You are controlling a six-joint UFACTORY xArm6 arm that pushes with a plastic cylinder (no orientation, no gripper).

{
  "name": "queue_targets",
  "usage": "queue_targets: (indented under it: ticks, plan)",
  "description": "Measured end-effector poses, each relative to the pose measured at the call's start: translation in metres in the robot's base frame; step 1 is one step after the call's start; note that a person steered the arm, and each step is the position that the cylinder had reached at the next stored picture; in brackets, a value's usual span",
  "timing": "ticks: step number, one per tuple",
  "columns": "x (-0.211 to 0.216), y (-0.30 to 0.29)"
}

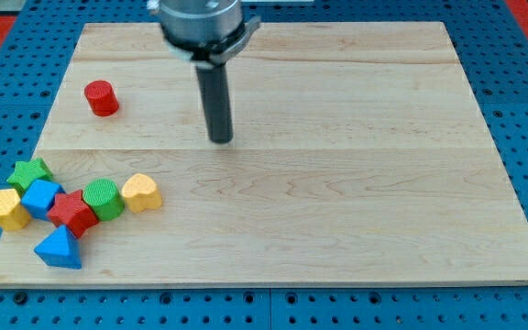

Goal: Push the red circle closer to the green circle

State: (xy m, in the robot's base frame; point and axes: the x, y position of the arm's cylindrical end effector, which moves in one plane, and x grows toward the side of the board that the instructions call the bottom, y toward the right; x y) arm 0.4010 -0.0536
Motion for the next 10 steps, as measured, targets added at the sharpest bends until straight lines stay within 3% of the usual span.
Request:
queue_targets:
  ticks: [2,5,7,10]
  plan:
    - [-0.070,-0.055]
    - [-0.074,-0.187]
    - [0.010,-0.172]
    - [0.043,-0.144]
